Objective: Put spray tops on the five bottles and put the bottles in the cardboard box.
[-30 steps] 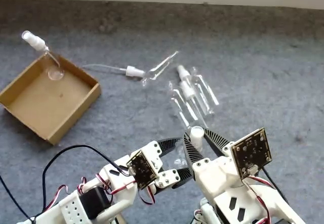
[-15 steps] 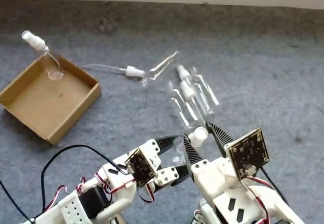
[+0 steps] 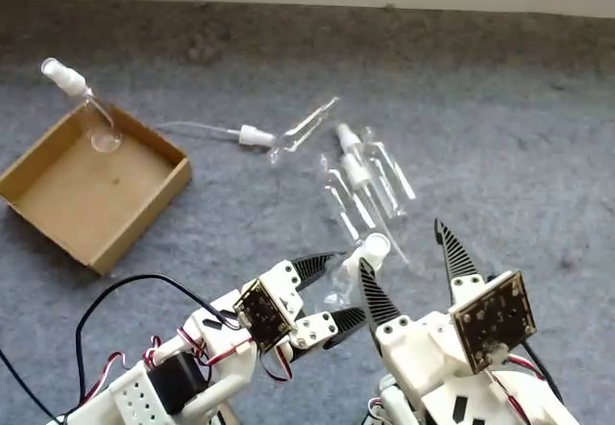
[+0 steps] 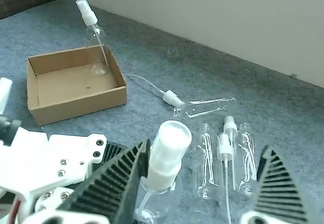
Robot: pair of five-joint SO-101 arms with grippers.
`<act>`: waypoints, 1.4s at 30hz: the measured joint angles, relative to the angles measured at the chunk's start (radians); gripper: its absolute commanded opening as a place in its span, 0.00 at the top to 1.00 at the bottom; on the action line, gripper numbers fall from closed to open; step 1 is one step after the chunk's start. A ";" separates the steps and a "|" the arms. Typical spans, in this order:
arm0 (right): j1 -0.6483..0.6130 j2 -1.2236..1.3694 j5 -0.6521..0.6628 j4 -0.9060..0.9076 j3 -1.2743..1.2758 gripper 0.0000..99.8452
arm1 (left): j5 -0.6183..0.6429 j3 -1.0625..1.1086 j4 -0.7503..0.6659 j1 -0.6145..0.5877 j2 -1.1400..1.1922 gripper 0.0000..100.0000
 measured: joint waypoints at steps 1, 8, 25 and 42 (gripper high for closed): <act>0.000 0.000 0.000 0.003 -0.008 0.69 | 0.000 0.000 0.000 0.000 0.000 0.94; 0.000 0.000 0.003 0.003 -0.086 0.69 | 0.000 0.000 0.000 -0.006 0.000 0.94; 0.258 -0.006 0.003 0.003 0.075 0.78 | 0.000 0.000 0.000 -0.396 0.000 0.94; 0.361 -0.005 0.003 -0.394 0.609 1.00 | 0.000 0.000 -0.061 -0.649 0.000 0.94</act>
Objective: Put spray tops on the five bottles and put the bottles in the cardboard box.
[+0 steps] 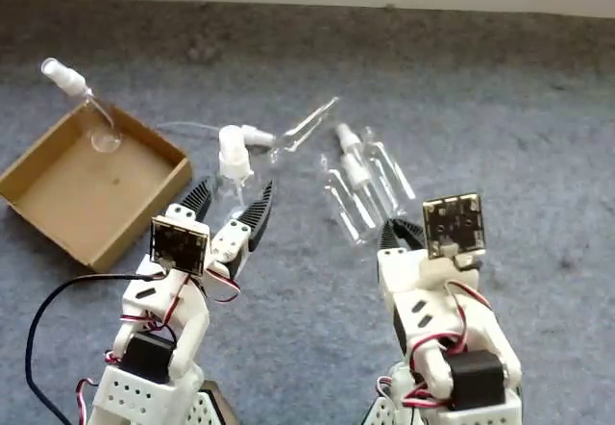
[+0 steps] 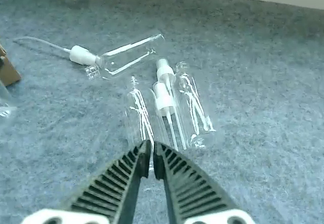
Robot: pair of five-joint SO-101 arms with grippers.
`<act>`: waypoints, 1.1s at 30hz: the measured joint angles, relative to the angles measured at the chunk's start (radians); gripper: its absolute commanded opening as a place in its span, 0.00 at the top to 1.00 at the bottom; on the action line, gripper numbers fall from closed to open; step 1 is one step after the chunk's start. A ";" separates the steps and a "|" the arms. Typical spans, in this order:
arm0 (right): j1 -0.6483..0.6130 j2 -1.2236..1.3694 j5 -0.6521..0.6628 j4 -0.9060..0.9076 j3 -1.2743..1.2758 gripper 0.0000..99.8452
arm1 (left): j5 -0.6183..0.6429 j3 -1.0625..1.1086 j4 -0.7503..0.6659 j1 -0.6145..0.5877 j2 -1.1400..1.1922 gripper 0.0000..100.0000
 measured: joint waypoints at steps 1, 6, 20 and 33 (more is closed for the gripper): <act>0.000 0.000 -0.003 -0.037 0.043 1.00 | 0.000 0.000 -0.008 -0.014 0.000 0.94; 0.000 0.011 -0.135 -0.207 0.247 1.00 | 0.000 0.000 -0.055 -0.110 0.000 0.94; 0.000 0.009 -0.183 -0.258 0.359 1.00 | -0.052 -0.106 -0.063 -0.330 -0.002 0.94; 0.000 0.009 -0.183 -0.258 0.368 1.00 | -0.130 -0.428 -0.063 -0.338 0.399 0.94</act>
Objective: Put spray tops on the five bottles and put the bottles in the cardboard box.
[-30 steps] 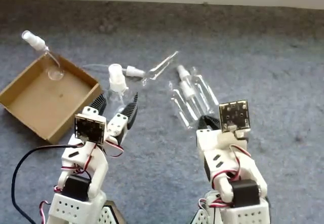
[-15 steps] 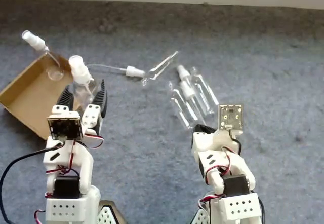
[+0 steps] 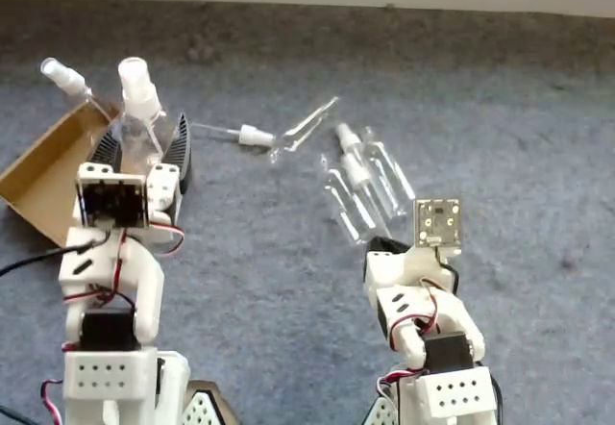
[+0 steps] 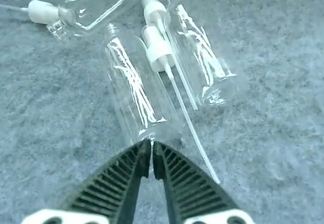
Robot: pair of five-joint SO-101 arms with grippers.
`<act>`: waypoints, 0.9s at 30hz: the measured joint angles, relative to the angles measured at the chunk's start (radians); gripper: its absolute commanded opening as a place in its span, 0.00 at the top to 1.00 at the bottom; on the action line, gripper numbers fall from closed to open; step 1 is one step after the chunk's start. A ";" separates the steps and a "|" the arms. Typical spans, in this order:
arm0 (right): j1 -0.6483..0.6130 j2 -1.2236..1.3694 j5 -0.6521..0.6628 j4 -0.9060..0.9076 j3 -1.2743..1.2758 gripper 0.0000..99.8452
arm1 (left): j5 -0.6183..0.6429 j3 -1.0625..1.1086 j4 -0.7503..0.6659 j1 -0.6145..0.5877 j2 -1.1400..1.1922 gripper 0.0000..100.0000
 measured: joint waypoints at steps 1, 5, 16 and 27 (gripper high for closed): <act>0.000 0.000 0.000 -0.002 0.011 1.00 | 0.000 -0.018 0.000 -0.003 0.037 0.94; 0.000 0.000 0.000 -0.043 0.064 1.00 | 0.000 -0.074 0.000 -0.044 0.153 0.94; 0.000 0.000 0.000 -0.110 0.104 1.00 | 0.000 -0.236 0.000 -0.071 0.491 0.94; 0.000 0.000 0.000 -0.114 0.104 1.00 | 0.000 -0.192 -0.341 -0.124 0.784 0.94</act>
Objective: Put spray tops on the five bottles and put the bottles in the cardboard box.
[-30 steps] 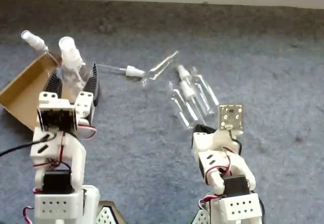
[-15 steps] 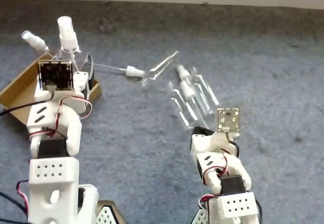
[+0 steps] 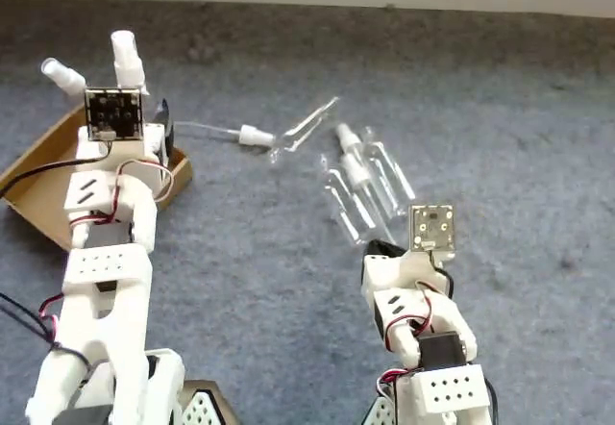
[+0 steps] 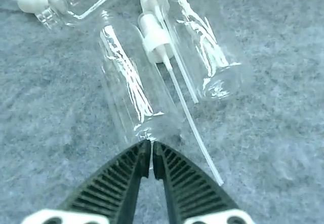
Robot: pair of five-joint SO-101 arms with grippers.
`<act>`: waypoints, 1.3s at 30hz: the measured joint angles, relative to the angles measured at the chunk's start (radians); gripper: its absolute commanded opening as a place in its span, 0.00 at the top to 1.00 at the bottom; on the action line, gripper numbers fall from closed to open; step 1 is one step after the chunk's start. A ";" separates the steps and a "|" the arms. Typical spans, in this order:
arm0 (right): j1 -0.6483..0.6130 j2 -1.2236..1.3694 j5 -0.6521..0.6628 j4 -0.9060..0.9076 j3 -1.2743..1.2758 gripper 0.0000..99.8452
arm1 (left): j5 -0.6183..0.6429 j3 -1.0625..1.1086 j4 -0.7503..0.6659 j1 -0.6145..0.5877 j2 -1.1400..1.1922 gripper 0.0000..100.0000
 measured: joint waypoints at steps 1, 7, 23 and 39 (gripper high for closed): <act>0.000 0.000 0.000 0.000 0.000 1.00 | 0.000 0.012 -0.037 0.002 0.021 0.94; 0.000 0.000 0.000 0.000 0.000 1.00 | 0.000 0.041 -0.127 0.000 0.114 0.94; 0.000 0.000 0.000 0.000 0.000 1.00 | 0.008 0.049 -0.516 -0.054 0.434 0.94; 0.000 0.000 0.000 0.000 0.000 1.00 | 0.094 0.095 -0.609 -0.060 0.453 0.94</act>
